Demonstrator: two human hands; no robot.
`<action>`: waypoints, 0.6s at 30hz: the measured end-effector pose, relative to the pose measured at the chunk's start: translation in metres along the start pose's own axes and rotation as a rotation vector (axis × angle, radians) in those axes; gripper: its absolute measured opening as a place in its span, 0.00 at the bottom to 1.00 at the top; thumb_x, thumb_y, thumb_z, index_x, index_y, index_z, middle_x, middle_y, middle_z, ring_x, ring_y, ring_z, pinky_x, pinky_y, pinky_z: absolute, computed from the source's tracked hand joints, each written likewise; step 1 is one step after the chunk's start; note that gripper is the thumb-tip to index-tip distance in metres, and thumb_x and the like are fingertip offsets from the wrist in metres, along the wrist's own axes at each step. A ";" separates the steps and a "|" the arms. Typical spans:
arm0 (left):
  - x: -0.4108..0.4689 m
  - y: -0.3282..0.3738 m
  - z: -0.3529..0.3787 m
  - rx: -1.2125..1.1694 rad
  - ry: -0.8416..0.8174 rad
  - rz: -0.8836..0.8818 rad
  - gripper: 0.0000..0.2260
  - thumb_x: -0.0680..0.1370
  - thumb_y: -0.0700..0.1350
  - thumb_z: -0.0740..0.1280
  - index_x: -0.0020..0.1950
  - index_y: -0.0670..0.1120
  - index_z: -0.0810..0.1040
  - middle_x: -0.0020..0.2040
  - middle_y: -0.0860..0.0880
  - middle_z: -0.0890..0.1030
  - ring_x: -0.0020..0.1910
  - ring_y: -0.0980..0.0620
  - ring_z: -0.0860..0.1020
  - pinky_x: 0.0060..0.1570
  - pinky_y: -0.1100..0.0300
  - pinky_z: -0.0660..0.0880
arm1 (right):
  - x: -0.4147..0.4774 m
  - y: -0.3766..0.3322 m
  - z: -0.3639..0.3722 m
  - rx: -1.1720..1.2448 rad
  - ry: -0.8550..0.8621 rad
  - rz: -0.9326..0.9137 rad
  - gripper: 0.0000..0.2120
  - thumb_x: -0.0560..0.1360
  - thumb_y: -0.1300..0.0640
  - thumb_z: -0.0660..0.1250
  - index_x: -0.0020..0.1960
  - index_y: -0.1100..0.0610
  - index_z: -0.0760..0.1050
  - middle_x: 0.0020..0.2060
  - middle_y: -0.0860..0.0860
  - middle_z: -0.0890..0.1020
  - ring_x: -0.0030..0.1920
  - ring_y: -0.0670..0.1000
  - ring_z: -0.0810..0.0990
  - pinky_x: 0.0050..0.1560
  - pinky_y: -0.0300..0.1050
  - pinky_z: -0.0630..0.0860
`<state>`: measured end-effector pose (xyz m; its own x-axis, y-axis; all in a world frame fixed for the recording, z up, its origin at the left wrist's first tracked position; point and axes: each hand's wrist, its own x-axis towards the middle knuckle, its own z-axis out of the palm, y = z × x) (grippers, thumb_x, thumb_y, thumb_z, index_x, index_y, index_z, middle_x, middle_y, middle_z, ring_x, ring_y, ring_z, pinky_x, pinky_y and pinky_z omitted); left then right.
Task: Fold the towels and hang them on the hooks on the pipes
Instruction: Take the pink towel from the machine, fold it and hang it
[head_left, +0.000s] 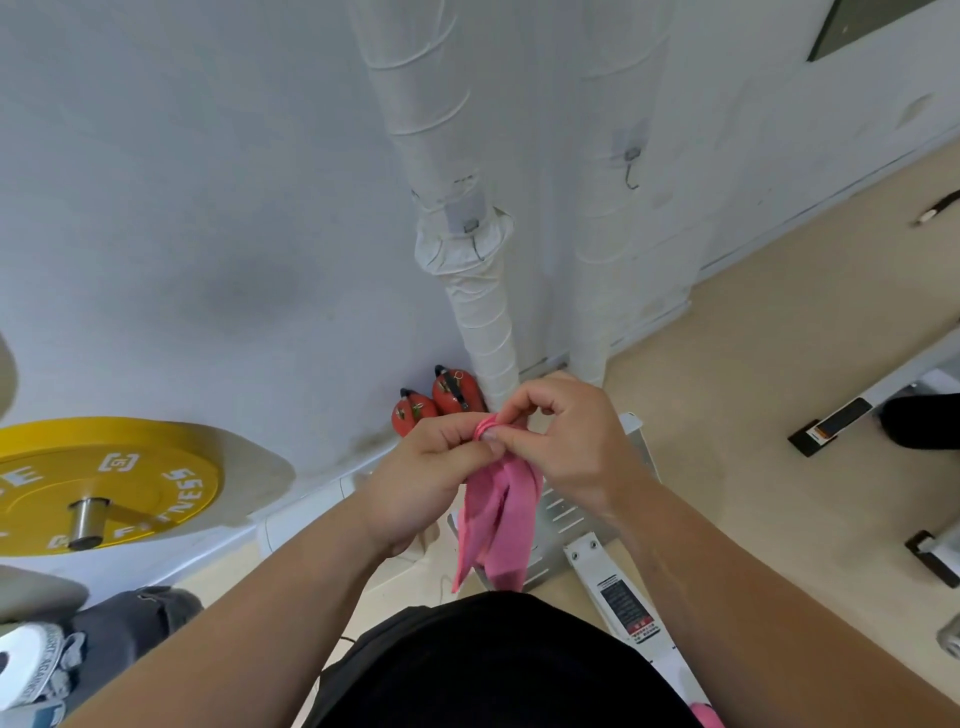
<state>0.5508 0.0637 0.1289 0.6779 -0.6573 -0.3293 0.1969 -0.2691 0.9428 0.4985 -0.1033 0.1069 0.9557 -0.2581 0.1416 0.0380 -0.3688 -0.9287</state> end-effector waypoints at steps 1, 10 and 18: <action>0.000 -0.001 -0.001 0.023 -0.006 0.013 0.08 0.82 0.42 0.65 0.52 0.45 0.84 0.47 0.45 0.85 0.48 0.51 0.82 0.53 0.58 0.77 | 0.000 0.001 0.000 -0.006 0.002 -0.001 0.08 0.65 0.57 0.81 0.38 0.48 0.82 0.37 0.48 0.81 0.45 0.44 0.77 0.44 0.31 0.68; 0.001 0.001 -0.015 0.307 0.026 0.141 0.09 0.83 0.43 0.65 0.56 0.43 0.84 0.47 0.42 0.87 0.50 0.40 0.84 0.58 0.43 0.78 | -0.006 -0.003 0.003 0.169 -0.003 0.035 0.09 0.72 0.60 0.77 0.45 0.56 0.77 0.30 0.55 0.79 0.32 0.42 0.73 0.37 0.32 0.69; 0.010 0.021 -0.048 0.044 0.460 0.134 0.13 0.83 0.36 0.58 0.47 0.42 0.81 0.39 0.46 0.81 0.39 0.51 0.77 0.43 0.55 0.73 | 0.001 0.029 -0.001 -0.200 -0.110 -0.043 0.06 0.73 0.50 0.75 0.48 0.46 0.80 0.37 0.43 0.77 0.46 0.47 0.75 0.50 0.46 0.74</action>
<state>0.5955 0.0850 0.1483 0.9404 -0.3110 -0.1376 0.0627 -0.2392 0.9689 0.5004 -0.1149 0.0806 0.9809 -0.1438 0.1310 0.0308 -0.5500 -0.8346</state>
